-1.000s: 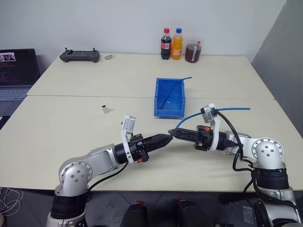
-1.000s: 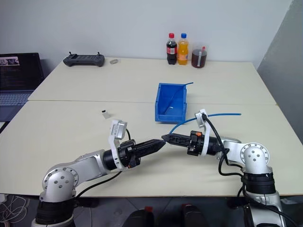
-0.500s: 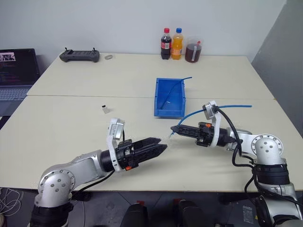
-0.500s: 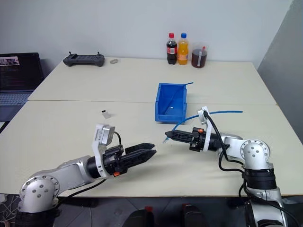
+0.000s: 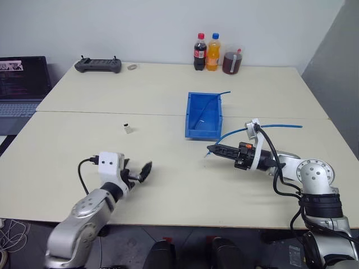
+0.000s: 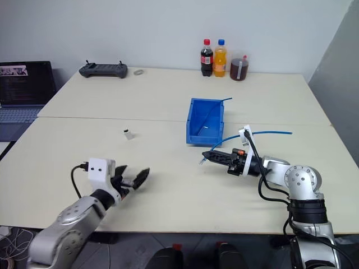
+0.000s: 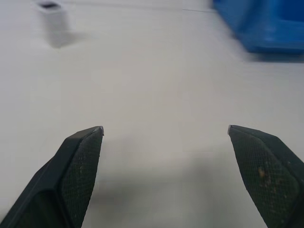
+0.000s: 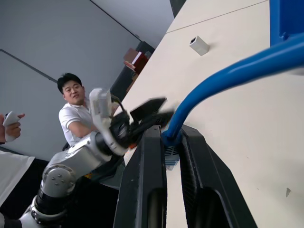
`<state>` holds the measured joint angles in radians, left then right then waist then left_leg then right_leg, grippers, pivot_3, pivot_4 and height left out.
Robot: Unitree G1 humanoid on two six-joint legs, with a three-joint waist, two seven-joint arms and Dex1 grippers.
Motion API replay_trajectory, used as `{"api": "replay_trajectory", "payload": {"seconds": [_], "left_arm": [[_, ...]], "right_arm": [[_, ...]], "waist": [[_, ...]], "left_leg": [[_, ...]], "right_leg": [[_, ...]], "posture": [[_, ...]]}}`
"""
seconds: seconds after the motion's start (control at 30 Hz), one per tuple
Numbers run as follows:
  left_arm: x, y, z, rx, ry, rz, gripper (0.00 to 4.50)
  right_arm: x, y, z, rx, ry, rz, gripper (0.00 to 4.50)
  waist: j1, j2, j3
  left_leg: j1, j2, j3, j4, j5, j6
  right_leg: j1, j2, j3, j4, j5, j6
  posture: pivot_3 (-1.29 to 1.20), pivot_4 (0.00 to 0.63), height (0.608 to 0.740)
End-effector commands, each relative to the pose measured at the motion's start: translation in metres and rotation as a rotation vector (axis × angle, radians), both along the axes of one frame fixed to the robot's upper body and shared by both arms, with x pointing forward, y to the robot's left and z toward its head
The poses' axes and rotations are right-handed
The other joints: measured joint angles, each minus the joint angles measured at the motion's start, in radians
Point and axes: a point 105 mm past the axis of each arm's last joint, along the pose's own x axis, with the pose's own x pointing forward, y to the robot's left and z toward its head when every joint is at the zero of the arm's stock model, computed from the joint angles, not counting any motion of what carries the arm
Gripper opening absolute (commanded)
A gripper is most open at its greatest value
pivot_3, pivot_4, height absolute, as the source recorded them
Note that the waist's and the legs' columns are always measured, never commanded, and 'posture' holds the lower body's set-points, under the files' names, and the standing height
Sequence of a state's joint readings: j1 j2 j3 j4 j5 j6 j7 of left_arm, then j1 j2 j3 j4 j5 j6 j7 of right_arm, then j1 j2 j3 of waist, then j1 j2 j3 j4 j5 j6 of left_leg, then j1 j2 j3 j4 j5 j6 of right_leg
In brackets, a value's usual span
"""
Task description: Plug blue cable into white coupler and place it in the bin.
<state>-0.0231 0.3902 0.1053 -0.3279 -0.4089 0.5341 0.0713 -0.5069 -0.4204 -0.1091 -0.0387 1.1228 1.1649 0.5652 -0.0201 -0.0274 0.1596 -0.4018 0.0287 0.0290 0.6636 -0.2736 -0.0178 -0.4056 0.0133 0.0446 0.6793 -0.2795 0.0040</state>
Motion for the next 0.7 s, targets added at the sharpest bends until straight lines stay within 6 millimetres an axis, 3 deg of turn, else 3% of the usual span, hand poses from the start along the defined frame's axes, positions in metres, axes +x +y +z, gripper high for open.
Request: {"api": "replay_trajectory", "payload": {"seconds": [0.03,0.23,0.43,0.7], "left_arm": [[0.023,0.024,0.007,0.149,-0.085,0.217,4.43],[0.059,0.026,-0.001,0.084,-0.087,0.292,4.43],[0.096,0.023,0.013,0.013,-0.129,0.282,4.43],[0.111,0.024,0.005,-0.076,-0.084,0.277,4.43]], "right_arm": [[0.003,0.000,0.016,0.022,-0.064,-0.003,0.11],[0.007,0.000,0.016,0.011,-0.073,-0.019,0.11],[0.010,-0.001,0.019,0.001,-0.083,-0.026,0.11],[0.010,-0.004,0.021,-0.007,-0.090,-0.041,0.11]], "waist": [[-0.001,0.000,0.000],[-0.005,-0.001,0.000],[-0.005,-0.001,0.000],[-0.008,-0.001,0.000]], "left_leg": [[0.000,0.000,0.000,0.000,0.000,0.000],[-0.001,-0.001,0.000,0.000,0.000,0.000],[-0.002,-0.001,-0.001,0.000,0.000,0.000],[-0.003,-0.001,0.000,0.000,0.000,0.000]], "right_leg": [[0.000,0.000,0.000,0.000,0.000,0.000],[-0.001,0.000,-0.001,0.000,0.000,0.000],[-0.001,0.000,-0.002,0.000,0.000,0.000],[-0.002,-0.001,-0.002,0.000,0.000,0.000]], "posture": [[0.00,0.150,0.740],[0.00,0.150,0.740],[0.00,0.150,0.740],[0.00,0.150,0.740]]}}
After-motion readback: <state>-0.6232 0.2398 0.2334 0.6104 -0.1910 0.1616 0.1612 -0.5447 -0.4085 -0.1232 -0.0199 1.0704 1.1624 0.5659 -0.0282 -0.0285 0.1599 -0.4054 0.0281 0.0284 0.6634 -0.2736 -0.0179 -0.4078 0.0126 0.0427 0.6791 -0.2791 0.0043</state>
